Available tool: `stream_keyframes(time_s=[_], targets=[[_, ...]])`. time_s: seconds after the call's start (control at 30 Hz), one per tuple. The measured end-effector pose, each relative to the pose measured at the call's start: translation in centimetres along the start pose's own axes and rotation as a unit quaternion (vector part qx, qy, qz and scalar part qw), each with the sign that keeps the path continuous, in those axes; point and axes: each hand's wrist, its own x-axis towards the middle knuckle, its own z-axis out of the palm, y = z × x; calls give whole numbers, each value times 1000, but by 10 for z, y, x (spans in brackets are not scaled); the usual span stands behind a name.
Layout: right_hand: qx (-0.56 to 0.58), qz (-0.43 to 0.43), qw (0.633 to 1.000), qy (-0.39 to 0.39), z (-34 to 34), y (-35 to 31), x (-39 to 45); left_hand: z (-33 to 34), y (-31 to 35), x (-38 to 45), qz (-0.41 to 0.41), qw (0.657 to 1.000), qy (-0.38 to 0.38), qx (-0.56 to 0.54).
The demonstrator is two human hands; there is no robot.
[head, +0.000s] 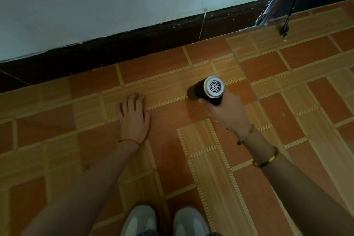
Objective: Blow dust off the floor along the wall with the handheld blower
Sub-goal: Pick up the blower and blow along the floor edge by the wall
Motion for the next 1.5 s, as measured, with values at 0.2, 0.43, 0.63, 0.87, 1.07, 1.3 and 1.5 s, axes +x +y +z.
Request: stream_keyframes(time_s=[0.2, 0.43, 0.63, 0.87, 1.07, 1.3, 1.5], targets=[[16, -38, 989, -139, 30, -29, -19, -12, -16, -11, -29, 1000, -1, 8], [-27, -76, 991, -110, 47, -47, -17, -23, -38, -26, -46, 999, 6, 8], [-54, -64, 996, -37, 41, -48, -12, -30, -54, -40, -57, 998, 24, 20], [-29, -109, 984, -139, 61, -59, -29, -39, -73, -55, -86, 995, 34, 41], [-55, -165, 964, -203, 86, -76, -37, -47, -86, -66, -111, 992, 24, 52], [-32, -143, 981, -125, 94, -90, -8, -54, -103, -80, -162, 984, 21, 69], [-47, -154, 985, -59, 114, -105, 12, -59, -116, -93, -190, 979, 22, 76]])
